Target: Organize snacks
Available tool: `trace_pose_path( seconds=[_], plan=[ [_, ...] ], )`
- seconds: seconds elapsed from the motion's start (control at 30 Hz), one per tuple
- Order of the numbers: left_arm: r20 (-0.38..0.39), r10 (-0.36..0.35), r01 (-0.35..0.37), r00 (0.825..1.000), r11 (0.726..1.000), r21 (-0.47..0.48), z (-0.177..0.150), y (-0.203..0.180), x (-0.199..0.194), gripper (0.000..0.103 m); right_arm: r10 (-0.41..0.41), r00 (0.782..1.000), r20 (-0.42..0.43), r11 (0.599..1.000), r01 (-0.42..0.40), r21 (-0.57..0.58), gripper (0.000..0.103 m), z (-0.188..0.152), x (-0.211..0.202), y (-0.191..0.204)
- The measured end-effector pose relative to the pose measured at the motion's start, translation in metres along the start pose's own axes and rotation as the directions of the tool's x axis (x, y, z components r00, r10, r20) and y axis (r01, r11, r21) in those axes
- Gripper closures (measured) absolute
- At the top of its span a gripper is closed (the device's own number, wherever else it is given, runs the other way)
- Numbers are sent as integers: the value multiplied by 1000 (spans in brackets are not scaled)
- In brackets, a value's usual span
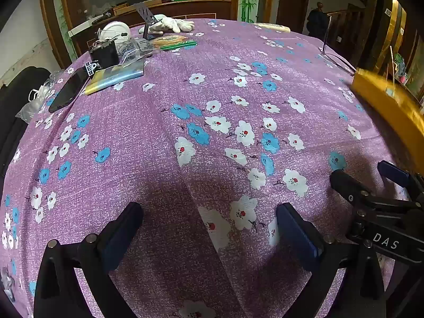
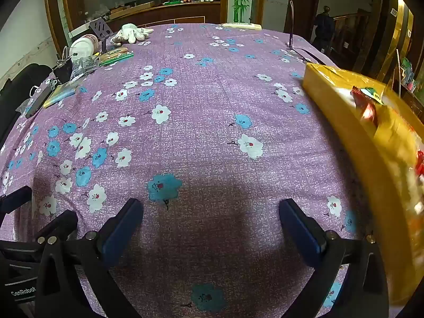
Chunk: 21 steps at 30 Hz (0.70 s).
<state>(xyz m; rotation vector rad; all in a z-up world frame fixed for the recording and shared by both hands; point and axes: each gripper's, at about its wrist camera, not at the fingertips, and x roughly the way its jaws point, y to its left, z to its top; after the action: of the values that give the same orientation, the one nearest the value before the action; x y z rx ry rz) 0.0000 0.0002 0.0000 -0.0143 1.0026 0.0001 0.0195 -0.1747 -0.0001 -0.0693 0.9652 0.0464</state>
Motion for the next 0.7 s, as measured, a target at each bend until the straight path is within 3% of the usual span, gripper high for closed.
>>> trace_pose_path(
  seconds=[0.7],
  plan=[
    [1,2,-2,1000,1000,1,0,0,0,0,8,1000,3,1000,-8,6,1,1,1,-1]
  ],
)
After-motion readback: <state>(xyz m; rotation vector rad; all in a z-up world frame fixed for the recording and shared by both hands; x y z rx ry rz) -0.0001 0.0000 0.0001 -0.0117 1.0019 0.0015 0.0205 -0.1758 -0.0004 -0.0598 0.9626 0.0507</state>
